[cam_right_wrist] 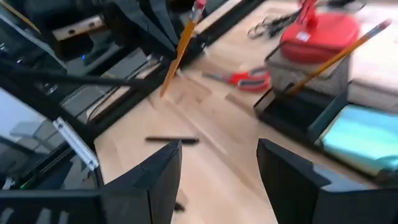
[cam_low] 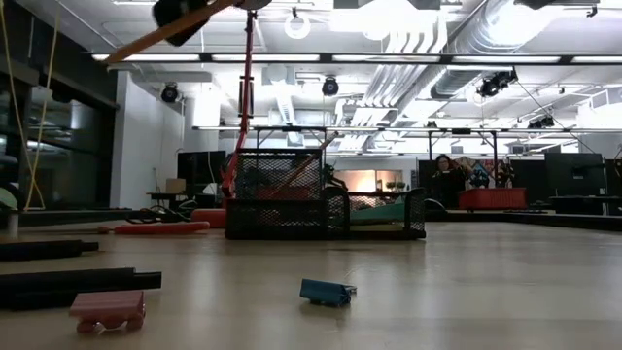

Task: Pick and place office supplies into organizer
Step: Put the orange pencil into the black desk organizer

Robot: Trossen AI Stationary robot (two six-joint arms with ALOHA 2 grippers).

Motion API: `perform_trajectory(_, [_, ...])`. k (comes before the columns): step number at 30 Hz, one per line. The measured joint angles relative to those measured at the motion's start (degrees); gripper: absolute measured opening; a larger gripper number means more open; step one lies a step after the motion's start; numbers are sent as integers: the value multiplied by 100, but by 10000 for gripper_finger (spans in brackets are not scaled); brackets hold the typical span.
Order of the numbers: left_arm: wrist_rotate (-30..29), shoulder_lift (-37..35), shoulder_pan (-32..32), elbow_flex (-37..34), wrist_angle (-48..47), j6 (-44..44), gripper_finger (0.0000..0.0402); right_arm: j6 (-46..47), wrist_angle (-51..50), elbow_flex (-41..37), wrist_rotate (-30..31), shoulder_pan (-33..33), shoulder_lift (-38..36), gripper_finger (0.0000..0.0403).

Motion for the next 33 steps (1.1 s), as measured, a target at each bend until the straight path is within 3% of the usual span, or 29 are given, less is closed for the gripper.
perform_trajectory(3, [-40, -303, 169, -480, 815, -115, 0, -166, 157, -2, 128, -52, -150, 197])
perform_trajectory(7, [-153, -690, 487, -1021, 2327, -106, 0, -857, 761, -6, -473, -376, -196, 197])
perform_trajectory(12, [145, -909, 777, -1160, 2268, -60, 0, -1477, 1001, -7, -387, -781, -405, 197])
perform_trajectory(17, [591, -976, 937, -1128, 2533, 217, 0, -2410, 1797, -6, -1437, -1445, -519, 203])
perform_trajectory(25, [1097, -1094, 1271, -1131, 2596, 80, 0, -2486, 2126, -2, -2964, -2448, -559, 244])
perform_trajectory(33, [1319, -1237, 1409, -1126, 2403, 82, 0, -2796, 2967, -2, -3557, -2756, -574, 261])
